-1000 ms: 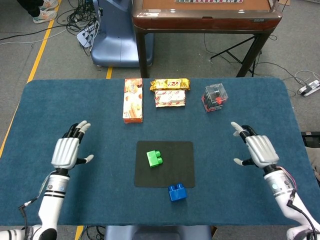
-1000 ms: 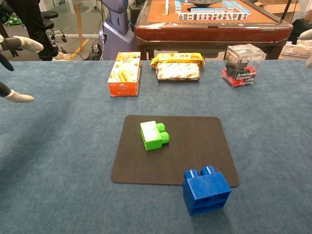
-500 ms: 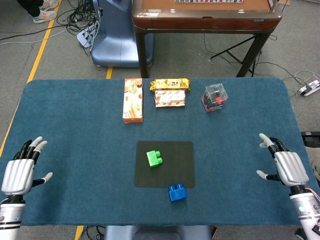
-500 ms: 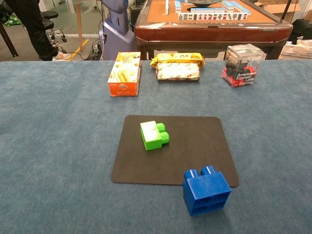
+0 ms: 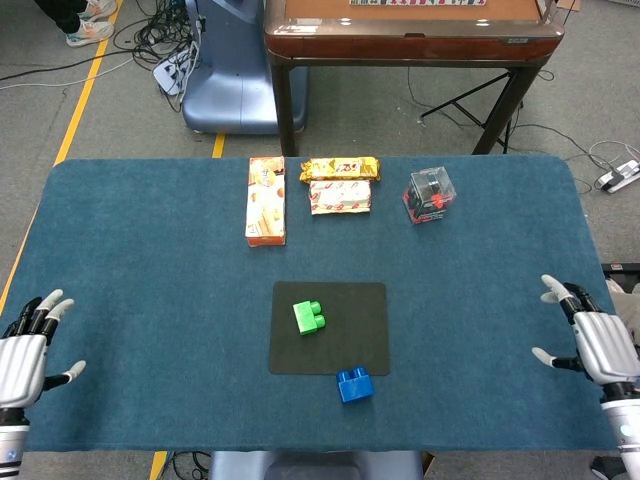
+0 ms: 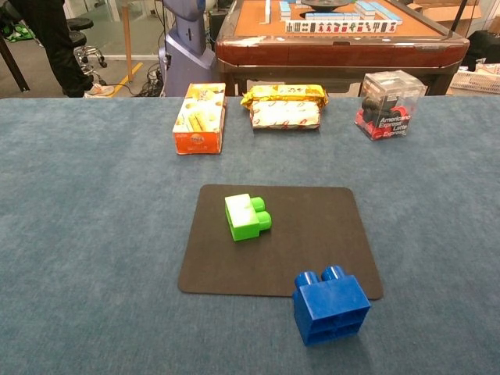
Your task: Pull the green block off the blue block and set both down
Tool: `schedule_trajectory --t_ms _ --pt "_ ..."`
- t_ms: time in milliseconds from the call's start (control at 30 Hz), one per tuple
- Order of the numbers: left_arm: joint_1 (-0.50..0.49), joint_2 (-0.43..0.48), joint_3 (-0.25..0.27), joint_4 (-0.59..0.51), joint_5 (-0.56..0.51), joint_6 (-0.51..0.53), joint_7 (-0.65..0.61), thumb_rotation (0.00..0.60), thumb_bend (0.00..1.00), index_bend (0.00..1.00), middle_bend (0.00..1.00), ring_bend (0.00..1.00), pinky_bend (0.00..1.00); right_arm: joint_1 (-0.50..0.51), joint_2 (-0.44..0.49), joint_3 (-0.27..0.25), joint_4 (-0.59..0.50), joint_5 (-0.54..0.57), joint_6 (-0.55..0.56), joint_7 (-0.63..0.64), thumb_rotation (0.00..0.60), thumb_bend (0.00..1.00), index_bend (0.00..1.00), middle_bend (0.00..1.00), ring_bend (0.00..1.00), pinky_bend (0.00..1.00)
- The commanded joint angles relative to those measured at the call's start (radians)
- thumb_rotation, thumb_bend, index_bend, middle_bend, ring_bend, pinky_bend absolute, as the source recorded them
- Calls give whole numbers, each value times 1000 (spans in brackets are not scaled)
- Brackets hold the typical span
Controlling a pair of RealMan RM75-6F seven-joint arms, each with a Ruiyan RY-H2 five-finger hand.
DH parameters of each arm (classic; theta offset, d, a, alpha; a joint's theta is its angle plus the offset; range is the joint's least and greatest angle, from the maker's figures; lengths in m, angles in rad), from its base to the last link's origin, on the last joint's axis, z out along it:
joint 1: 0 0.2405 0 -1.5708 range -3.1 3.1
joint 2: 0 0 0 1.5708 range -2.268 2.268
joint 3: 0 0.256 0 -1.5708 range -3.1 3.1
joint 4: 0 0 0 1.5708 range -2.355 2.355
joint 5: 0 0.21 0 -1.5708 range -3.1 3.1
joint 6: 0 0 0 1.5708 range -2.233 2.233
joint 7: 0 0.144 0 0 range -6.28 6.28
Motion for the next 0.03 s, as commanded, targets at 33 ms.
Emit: schedule_trajectory --t_ms 33 --pt "5 -7 -8 6 -1 -13 3 600 35 207 97 78 245 0 3 9 -7 -5 -8 -4 600 0 116 282 338 402"
